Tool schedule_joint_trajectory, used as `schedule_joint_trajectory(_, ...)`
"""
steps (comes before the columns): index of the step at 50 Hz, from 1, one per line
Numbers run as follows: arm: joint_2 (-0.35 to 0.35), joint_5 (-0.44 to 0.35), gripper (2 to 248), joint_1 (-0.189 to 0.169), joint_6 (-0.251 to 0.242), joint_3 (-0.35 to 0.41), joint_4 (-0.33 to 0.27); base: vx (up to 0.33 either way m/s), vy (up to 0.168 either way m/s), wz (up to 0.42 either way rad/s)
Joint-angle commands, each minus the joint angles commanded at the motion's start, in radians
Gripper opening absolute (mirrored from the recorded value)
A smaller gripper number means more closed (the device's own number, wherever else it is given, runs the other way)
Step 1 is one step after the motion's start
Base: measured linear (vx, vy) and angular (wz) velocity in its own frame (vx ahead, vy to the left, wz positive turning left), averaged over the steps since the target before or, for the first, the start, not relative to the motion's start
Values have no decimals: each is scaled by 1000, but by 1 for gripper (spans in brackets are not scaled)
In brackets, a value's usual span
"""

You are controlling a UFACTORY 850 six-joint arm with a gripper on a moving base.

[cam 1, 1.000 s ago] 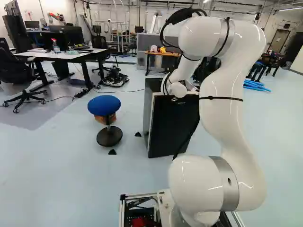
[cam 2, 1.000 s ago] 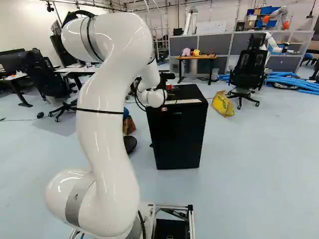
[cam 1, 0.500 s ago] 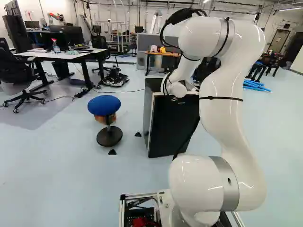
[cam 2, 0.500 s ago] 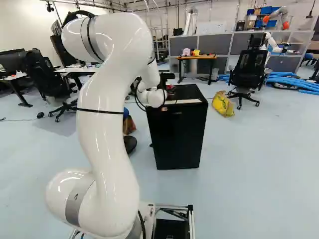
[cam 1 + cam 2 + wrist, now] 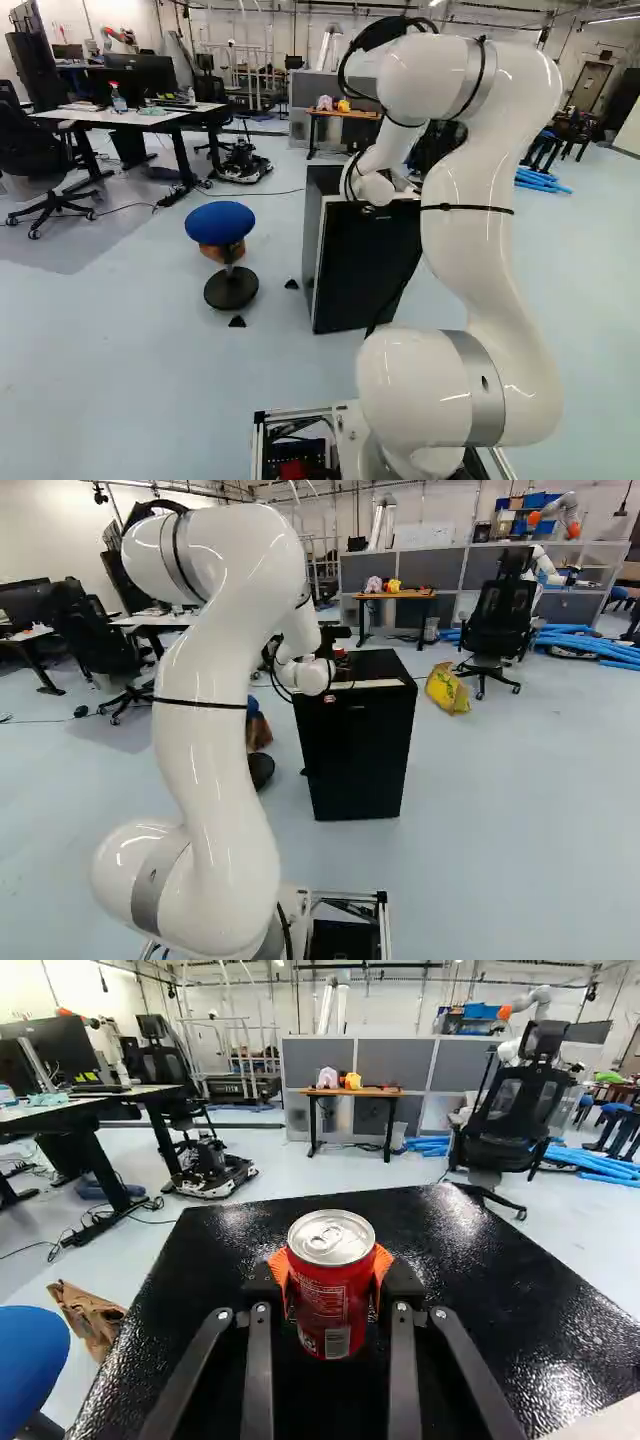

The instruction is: Grab a drink from the fridge

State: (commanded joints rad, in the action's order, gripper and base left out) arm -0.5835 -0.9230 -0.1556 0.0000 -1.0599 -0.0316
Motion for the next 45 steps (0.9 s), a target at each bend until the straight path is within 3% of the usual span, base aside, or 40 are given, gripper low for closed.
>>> schedule_joint_trajectory(45,45,0,100,0,0,4,0,0,0,0)
